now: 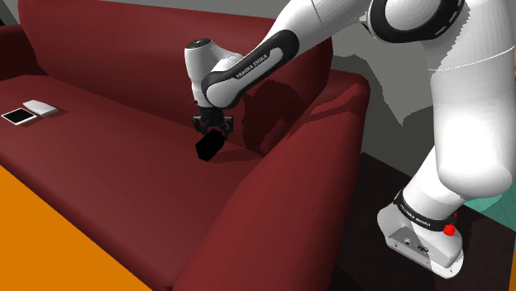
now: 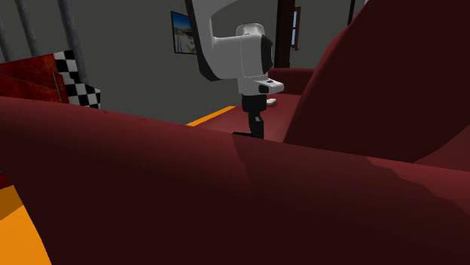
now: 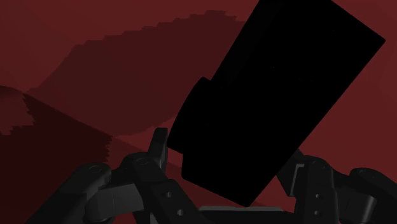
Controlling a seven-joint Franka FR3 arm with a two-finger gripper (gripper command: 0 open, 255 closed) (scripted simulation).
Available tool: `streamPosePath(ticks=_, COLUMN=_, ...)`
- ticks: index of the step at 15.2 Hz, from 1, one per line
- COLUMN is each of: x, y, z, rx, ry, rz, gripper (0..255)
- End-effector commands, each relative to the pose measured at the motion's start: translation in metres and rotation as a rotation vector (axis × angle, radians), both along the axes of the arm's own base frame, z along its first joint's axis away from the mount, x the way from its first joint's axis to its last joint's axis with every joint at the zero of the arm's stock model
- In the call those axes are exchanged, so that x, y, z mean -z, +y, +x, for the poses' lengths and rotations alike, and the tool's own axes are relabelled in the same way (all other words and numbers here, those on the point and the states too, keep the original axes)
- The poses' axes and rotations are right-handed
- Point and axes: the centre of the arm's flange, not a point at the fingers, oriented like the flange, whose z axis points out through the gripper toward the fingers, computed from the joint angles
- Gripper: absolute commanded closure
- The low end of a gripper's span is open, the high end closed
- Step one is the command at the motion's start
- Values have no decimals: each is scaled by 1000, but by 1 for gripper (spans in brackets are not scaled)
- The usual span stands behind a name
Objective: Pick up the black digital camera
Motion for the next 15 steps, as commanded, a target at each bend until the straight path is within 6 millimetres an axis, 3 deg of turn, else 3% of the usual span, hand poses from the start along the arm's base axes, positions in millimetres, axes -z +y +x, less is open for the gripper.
streamPosePath(ticks=1, x=1, y=0, z=0, rx=0, ry=1, rz=0, gripper=255)
streamPosePath(ticks=8, x=1, y=0, z=0, rx=0, ry=1, rz=0, gripper=255)
streamPosePath(ticks=15, x=-36, y=0, z=0, rx=0, ry=1, rz=0, gripper=255)
